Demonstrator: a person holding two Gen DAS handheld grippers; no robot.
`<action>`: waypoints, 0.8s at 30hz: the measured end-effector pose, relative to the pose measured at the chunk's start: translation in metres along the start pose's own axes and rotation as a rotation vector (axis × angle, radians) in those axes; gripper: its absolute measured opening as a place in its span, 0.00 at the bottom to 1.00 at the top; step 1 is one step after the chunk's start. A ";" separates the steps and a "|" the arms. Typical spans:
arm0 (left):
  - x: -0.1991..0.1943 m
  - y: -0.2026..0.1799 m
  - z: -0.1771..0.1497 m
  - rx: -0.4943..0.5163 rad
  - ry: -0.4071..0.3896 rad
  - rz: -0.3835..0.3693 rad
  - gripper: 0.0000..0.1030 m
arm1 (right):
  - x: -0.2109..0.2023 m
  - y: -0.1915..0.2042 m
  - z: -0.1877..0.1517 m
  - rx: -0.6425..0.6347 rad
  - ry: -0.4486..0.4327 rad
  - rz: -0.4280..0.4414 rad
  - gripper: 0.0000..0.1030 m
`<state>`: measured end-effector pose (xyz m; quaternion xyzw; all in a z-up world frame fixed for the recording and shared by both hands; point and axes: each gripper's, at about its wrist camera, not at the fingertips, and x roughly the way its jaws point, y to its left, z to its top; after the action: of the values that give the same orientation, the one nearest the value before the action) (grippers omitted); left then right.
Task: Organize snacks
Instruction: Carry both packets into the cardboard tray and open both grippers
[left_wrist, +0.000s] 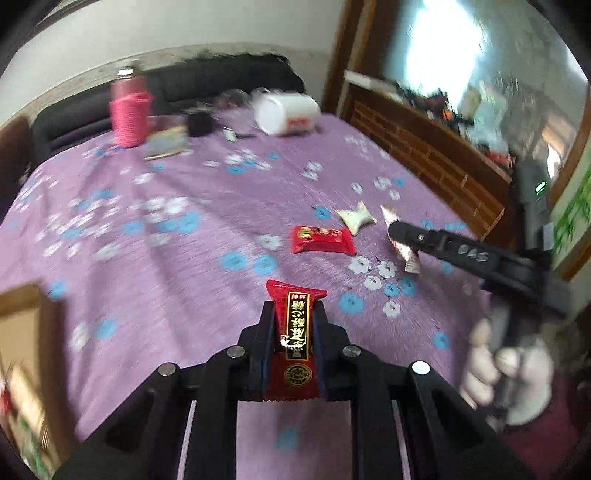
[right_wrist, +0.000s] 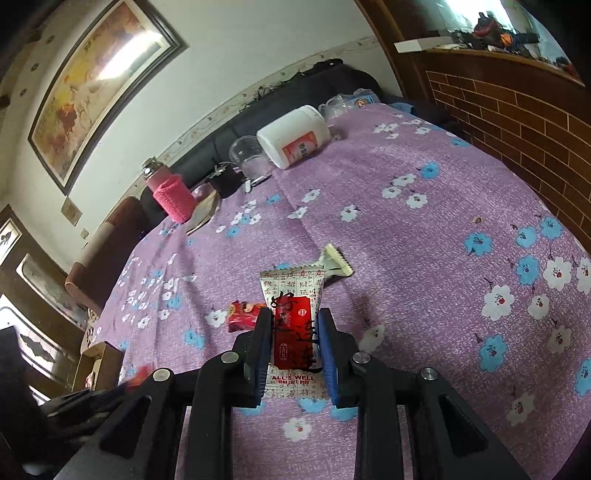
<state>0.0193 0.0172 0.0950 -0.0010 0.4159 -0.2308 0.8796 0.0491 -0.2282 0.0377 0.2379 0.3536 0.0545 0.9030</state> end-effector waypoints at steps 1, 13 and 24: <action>-0.016 0.011 -0.006 -0.039 -0.016 0.002 0.17 | -0.001 0.003 -0.002 -0.009 -0.002 0.002 0.25; -0.142 0.167 -0.103 -0.414 -0.107 0.216 0.17 | 0.002 0.136 -0.059 -0.163 0.162 0.223 0.26; -0.165 0.230 -0.156 -0.567 -0.115 0.277 0.17 | 0.014 0.299 -0.145 -0.427 0.343 0.398 0.26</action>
<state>-0.0918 0.3195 0.0694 -0.2025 0.4094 0.0166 0.8894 -0.0158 0.0960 0.0768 0.0952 0.4275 0.3416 0.8316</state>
